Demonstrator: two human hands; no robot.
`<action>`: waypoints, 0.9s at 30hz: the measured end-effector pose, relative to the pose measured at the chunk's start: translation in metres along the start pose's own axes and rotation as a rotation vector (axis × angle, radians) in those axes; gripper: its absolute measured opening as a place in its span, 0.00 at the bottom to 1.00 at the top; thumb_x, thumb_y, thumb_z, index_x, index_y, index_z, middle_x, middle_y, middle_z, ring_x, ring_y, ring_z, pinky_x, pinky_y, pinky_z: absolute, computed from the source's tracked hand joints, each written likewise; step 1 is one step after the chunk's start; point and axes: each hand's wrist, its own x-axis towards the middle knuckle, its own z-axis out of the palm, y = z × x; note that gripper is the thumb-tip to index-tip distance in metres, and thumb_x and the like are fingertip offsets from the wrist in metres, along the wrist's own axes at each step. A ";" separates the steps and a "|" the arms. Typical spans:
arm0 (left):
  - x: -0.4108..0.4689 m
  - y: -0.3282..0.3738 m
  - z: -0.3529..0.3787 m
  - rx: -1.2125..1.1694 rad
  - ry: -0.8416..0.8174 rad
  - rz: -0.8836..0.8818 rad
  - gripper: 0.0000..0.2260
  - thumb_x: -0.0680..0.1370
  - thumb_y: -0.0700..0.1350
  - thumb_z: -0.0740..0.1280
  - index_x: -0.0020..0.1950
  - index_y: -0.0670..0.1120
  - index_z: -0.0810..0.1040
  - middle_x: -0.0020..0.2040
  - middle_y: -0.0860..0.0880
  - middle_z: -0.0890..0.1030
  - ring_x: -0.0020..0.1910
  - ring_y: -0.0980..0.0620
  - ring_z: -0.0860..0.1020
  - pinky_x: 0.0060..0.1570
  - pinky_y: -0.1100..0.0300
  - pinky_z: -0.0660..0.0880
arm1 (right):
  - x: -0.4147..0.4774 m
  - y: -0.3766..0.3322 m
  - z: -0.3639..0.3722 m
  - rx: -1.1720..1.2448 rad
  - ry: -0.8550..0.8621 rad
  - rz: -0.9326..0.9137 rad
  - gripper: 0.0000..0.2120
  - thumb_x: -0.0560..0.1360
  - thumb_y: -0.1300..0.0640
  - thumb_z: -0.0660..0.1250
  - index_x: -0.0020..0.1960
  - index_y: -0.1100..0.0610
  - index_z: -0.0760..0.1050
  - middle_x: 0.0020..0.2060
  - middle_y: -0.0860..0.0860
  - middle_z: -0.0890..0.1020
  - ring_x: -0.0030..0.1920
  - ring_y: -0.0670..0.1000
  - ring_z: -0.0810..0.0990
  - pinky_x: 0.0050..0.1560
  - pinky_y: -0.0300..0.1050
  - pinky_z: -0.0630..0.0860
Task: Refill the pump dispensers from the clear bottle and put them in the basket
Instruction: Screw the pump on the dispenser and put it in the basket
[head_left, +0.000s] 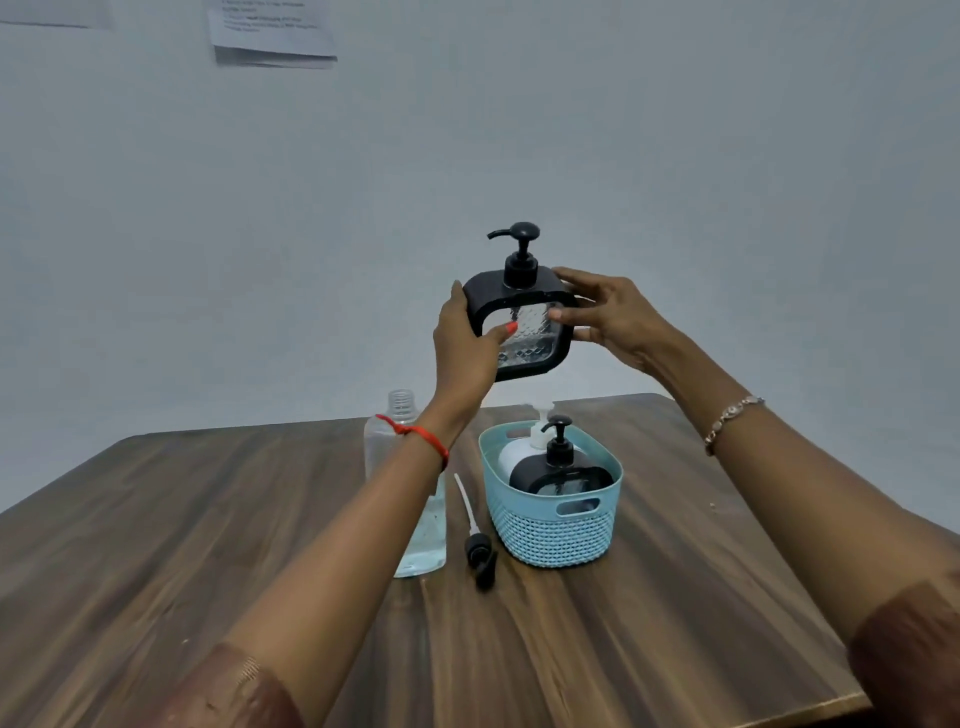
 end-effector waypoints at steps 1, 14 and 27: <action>0.005 -0.005 0.005 0.014 -0.005 -0.013 0.22 0.74 0.36 0.68 0.67 0.41 0.69 0.62 0.44 0.76 0.59 0.49 0.75 0.61 0.56 0.72 | 0.005 0.005 -0.002 0.020 0.010 -0.004 0.25 0.69 0.74 0.67 0.65 0.60 0.71 0.56 0.56 0.77 0.53 0.52 0.79 0.53 0.48 0.80; 0.015 -0.079 0.037 0.159 -0.125 -0.204 0.19 0.77 0.36 0.65 0.67 0.39 0.68 0.62 0.39 0.69 0.61 0.43 0.72 0.65 0.51 0.69 | 0.036 0.092 -0.024 -0.017 0.022 0.143 0.26 0.69 0.73 0.69 0.66 0.61 0.71 0.59 0.54 0.77 0.51 0.48 0.80 0.50 0.43 0.80; -0.001 -0.112 0.039 0.189 -0.256 -0.333 0.22 0.80 0.40 0.61 0.73 0.39 0.61 0.65 0.38 0.67 0.64 0.42 0.69 0.67 0.48 0.67 | 0.023 0.126 -0.022 -0.081 0.021 0.322 0.25 0.71 0.70 0.68 0.67 0.62 0.69 0.59 0.54 0.76 0.55 0.56 0.78 0.54 0.51 0.78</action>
